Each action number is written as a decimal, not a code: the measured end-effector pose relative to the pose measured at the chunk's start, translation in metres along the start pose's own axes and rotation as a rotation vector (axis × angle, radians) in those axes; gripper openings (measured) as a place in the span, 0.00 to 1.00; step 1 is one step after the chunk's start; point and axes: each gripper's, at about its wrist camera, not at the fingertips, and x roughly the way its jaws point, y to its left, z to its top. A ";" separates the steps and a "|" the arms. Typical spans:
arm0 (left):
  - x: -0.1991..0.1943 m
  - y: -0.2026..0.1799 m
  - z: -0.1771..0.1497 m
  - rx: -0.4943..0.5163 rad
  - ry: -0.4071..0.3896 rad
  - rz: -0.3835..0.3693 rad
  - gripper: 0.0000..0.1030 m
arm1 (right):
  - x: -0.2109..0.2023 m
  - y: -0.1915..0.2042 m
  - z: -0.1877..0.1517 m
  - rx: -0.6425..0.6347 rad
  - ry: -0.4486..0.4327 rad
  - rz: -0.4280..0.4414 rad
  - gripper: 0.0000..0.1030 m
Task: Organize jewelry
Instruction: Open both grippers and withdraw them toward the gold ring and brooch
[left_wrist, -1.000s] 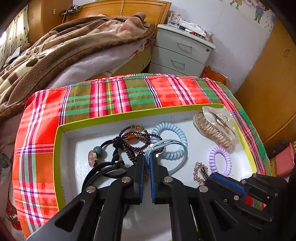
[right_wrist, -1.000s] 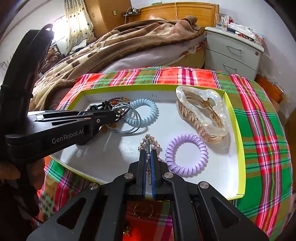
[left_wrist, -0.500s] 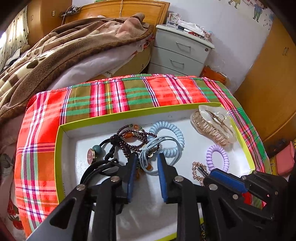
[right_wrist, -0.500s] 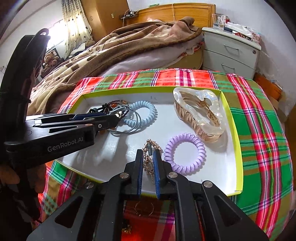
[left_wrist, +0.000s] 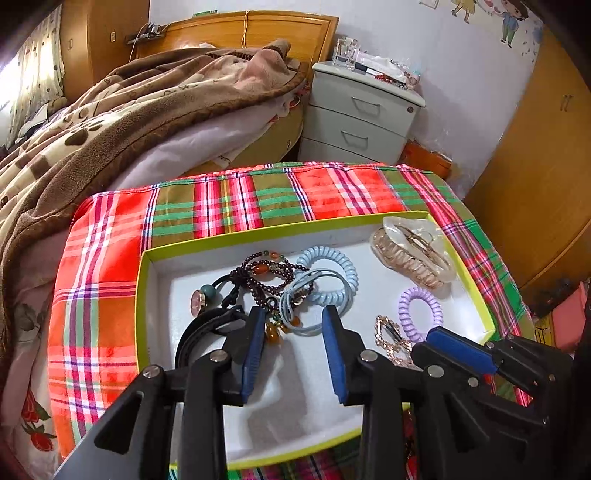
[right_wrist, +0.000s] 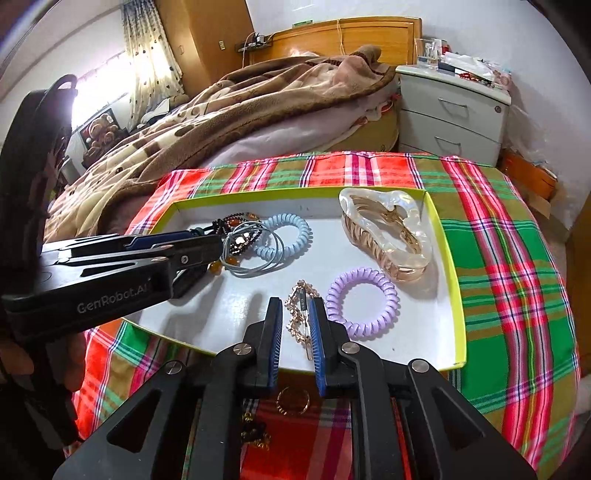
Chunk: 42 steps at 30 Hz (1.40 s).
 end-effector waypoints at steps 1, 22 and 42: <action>-0.003 0.000 -0.001 -0.001 -0.004 0.004 0.33 | -0.002 0.000 -0.001 0.000 -0.006 -0.001 0.15; -0.055 -0.021 -0.053 0.014 -0.064 0.038 0.38 | -0.054 -0.011 -0.032 0.053 -0.108 -0.028 0.16; -0.028 -0.067 -0.102 0.067 0.024 -0.090 0.46 | -0.076 -0.057 -0.081 0.152 -0.147 -0.004 0.53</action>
